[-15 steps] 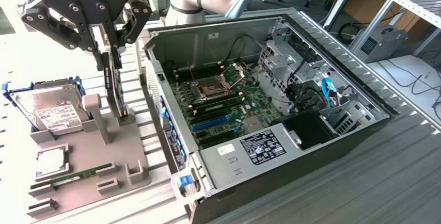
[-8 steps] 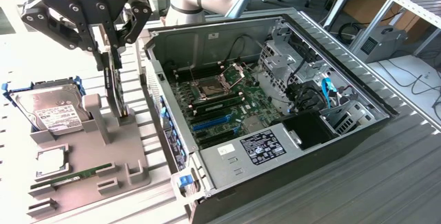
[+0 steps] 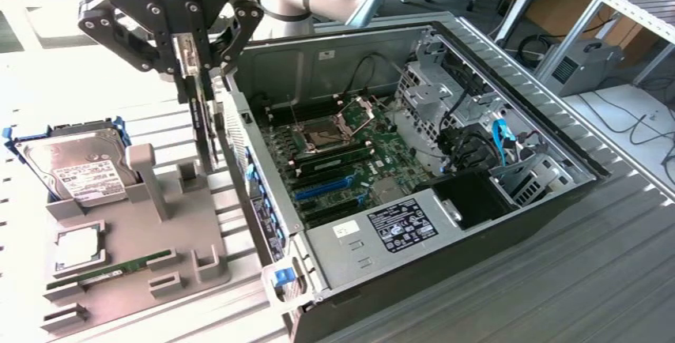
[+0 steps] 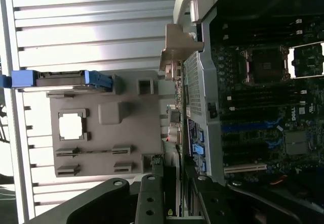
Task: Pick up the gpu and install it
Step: 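Pick up the gpu and move the gpu toward the slot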
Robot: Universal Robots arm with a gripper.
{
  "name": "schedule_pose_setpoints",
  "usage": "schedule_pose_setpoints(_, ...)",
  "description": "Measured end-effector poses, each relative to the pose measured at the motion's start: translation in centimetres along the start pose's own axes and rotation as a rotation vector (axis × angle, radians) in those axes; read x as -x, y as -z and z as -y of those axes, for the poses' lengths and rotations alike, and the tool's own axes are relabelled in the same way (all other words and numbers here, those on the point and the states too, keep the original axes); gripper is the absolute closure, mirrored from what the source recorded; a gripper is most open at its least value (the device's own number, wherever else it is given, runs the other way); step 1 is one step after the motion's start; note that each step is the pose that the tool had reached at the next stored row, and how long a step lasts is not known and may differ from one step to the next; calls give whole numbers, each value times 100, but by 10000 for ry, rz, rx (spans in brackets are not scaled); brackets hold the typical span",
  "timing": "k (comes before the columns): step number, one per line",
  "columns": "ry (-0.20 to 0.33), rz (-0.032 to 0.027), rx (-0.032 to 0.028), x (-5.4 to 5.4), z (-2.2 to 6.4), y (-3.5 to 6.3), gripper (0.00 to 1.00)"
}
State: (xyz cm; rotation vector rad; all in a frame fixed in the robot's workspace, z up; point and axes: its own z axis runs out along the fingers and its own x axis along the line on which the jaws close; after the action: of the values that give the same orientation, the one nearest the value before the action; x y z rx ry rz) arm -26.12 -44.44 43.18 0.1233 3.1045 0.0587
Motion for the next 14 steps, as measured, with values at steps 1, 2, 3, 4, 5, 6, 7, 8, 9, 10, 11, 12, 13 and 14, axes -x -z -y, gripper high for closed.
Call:
schedule_pose_setpoints(1,0,1,0,28,-2,-1,73)
schedule_pose_setpoints(2,1,0,0,56,-4,-2,73)
schedule_pose_setpoints(3,1,0,0,74,-6,-3,73)
schedule_pose_setpoints(4,2,0,0,90,-7,-3,73)
schedule_pose_setpoints(5,1,-1,0,107,-8,-4,73)
schedule_pose_setpoints(6,1,0,0,120,-9,-4,73)
schedule_pose_setpoints(7,1,1,1,133,-10,-5,73)
schedule_pose_setpoints(8,1,0,-1,151,-12,-5,73)
schedule_pose_setpoints(9,1,0,0,169,-13,-6,73)
schedule_pose_setpoints(10,1,0,0,181,-14,-7,73)
schedule_pose_setpoints(11,0,0,0,197,-15,-7,73)
schedule_pose_setpoints(12,1,0,-1,209,-16,-7,73)
schedule_pose_setpoints(13,0,0,0,222,-18,-8,73)
schedule_pose_setpoints(14,0,1,0,236,-18,-9,73)
